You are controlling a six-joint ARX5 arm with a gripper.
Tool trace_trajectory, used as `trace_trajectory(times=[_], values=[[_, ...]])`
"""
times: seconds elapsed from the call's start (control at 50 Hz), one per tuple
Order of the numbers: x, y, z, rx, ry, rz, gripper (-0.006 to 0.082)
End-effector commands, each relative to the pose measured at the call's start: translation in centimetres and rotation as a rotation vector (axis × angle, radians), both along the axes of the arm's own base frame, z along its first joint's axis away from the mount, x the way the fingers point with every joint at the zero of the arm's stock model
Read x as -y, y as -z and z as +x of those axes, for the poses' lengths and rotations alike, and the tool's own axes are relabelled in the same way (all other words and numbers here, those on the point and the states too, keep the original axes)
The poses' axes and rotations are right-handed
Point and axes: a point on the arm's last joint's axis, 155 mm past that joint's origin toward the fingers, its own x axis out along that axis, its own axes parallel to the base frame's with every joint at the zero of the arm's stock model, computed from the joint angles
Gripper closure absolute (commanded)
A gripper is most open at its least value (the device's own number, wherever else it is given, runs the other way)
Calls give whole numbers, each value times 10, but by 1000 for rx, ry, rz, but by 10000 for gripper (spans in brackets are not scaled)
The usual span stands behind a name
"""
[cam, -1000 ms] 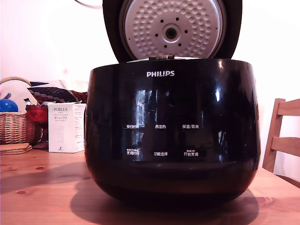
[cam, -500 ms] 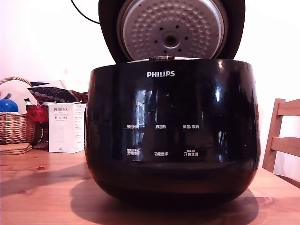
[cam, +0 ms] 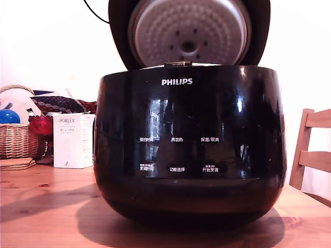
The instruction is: Close the rice cooker by pressing the lid down with medium force
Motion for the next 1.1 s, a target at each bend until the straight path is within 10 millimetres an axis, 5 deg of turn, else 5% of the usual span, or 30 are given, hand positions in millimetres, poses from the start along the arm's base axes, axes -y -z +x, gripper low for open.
trace_trajectory(times=[0.0, 0.38, 1.08], values=[[-3, 16, -19, -46, 2, 16, 791], [-26, 28, -60, -14, -61, -79, 791], [-77, 34, -70, 206, -250, -150, 791]])
